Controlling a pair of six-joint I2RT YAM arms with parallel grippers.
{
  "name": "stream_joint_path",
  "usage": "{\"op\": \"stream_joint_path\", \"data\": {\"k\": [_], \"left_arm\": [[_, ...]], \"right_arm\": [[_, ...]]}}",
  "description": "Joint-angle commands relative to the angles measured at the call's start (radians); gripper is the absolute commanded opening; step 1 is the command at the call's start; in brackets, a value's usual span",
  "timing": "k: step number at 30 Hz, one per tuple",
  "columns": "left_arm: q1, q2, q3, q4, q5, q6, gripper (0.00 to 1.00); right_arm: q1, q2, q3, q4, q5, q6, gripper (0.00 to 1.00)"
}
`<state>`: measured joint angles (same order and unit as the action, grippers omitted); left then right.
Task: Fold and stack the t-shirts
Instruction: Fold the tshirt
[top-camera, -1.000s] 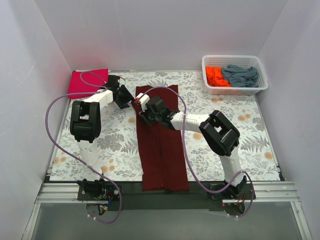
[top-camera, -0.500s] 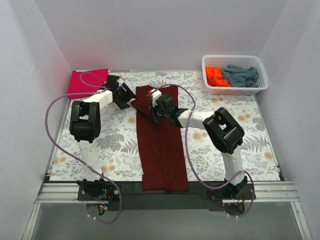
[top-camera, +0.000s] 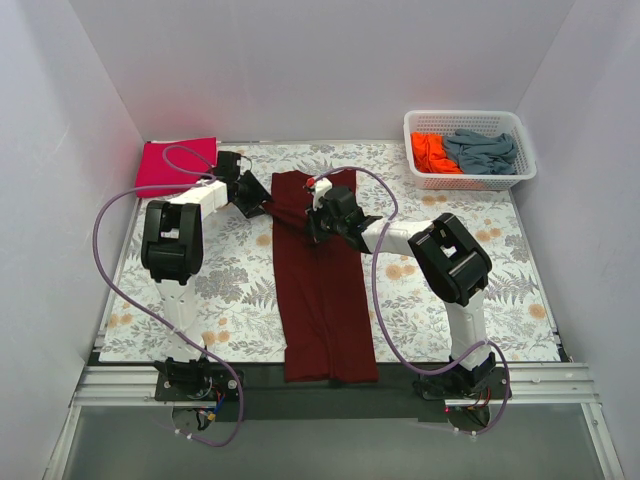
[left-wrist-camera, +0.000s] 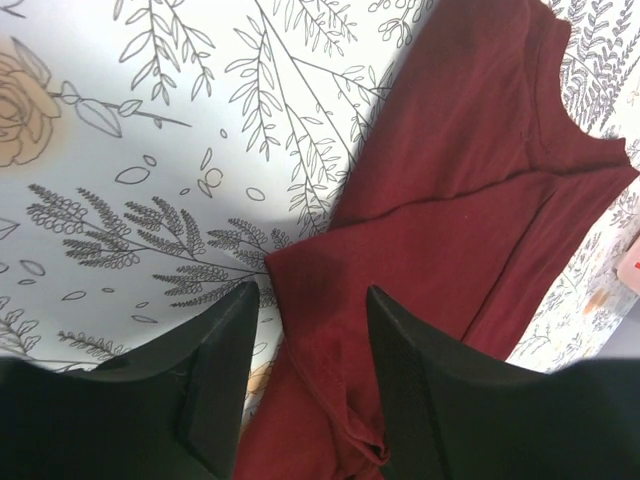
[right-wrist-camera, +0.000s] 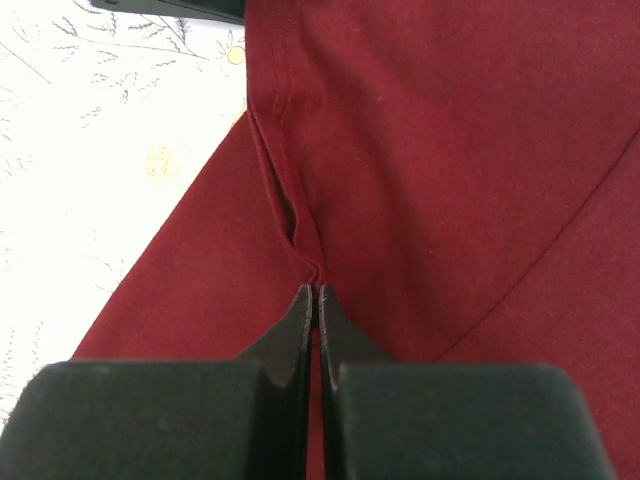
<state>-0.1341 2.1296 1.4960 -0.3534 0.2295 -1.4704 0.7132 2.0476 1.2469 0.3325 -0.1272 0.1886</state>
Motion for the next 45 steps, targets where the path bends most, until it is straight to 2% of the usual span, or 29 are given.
{"op": "stream_joint_path", "data": {"k": [1, 6, 9, 14, 32, 36, 45], "left_arm": [[-0.01, 0.024, 0.035, -0.03, 0.007, 0.008, 0.43], [-0.015, 0.024, 0.053, -0.033, -0.007, 0.016, 0.27], [-0.018, 0.023, 0.079, -0.05, -0.035, 0.025, 0.13], [-0.025, 0.046, 0.171, -0.113, -0.074, 0.07, 0.06], [-0.116, 0.217, 0.524, -0.32, -0.216, 0.211, 0.09], [-0.128, 0.231, 0.556, -0.32, -0.26, 0.219, 0.12], [-0.144, 0.225, 0.553, -0.274, -0.256, 0.219, 0.16]], "right_arm": [[-0.006, -0.041, -0.004, 0.05, -0.012, 0.014, 0.01], [-0.011, -0.049, -0.009, 0.051, -0.014, 0.017, 0.01], [-0.017, -0.058, -0.017, 0.053, -0.012, 0.022, 0.01], [-0.024, -0.073, -0.041, 0.059, -0.009, 0.035, 0.01], [-0.049, -0.116, -0.136, 0.079, 0.018, 0.121, 0.01], [-0.057, -0.115, -0.15, 0.082, 0.02, 0.152, 0.01], [-0.073, -0.119, -0.167, 0.088, 0.026, 0.187, 0.01]]}}
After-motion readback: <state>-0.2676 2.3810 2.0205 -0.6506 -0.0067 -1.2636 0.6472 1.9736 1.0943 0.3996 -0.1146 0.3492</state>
